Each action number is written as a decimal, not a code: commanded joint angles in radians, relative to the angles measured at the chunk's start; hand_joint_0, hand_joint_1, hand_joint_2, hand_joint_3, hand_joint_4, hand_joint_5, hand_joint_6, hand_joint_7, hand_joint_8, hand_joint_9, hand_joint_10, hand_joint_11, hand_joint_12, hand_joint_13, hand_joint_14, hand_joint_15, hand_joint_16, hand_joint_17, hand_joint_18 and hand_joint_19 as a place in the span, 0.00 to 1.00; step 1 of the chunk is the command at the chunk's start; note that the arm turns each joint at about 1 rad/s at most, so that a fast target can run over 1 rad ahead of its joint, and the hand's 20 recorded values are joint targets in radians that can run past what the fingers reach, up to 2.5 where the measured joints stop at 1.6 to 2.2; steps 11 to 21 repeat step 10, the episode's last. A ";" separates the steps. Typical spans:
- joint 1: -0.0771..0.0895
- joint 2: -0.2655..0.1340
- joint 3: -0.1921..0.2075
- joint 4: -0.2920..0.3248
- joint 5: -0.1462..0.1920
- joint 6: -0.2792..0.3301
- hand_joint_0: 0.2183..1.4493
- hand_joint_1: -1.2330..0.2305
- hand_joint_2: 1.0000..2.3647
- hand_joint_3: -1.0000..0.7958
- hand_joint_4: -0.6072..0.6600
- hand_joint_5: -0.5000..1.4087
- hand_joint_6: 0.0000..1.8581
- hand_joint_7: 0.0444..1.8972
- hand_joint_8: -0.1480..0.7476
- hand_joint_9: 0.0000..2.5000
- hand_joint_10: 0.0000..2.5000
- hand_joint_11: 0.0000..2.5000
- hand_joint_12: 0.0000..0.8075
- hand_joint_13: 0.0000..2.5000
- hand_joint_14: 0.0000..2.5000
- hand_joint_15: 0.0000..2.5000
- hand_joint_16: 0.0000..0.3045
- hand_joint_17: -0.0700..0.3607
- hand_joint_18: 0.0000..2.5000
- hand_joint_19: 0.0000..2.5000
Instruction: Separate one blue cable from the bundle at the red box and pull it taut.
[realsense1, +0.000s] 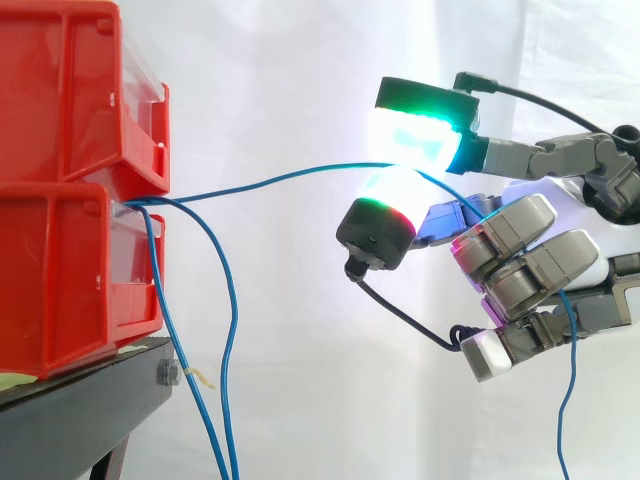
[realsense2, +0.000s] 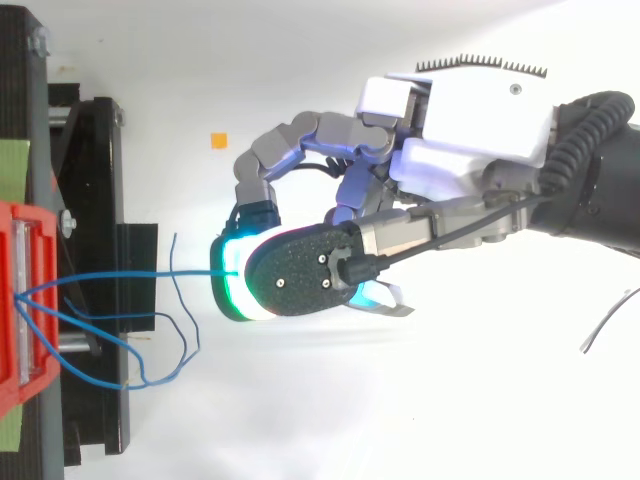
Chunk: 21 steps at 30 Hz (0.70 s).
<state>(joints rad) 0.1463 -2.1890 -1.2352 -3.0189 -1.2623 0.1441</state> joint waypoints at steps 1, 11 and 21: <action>0.001 0.000 0.000 0.000 0.000 0.000 0.42 0.31 0.01 0.40 0.41 0.17 0.51 0.60 0.55 0.56 0.00 0.65 0.45 0.63 0.00 0.63 0.18 0.45 0.39 0.28; -0.001 0.000 0.000 0.000 0.001 -0.001 0.42 0.31 0.01 0.41 0.42 0.17 0.51 0.59 0.56 0.56 0.00 0.65 0.45 0.63 0.01 0.63 0.18 0.45 0.39 0.28; -0.001 0.000 0.000 0.000 0.001 -0.001 0.42 0.31 0.01 0.41 0.42 0.17 0.51 0.59 0.56 0.56 0.00 0.65 0.45 0.63 0.01 0.63 0.18 0.45 0.39 0.28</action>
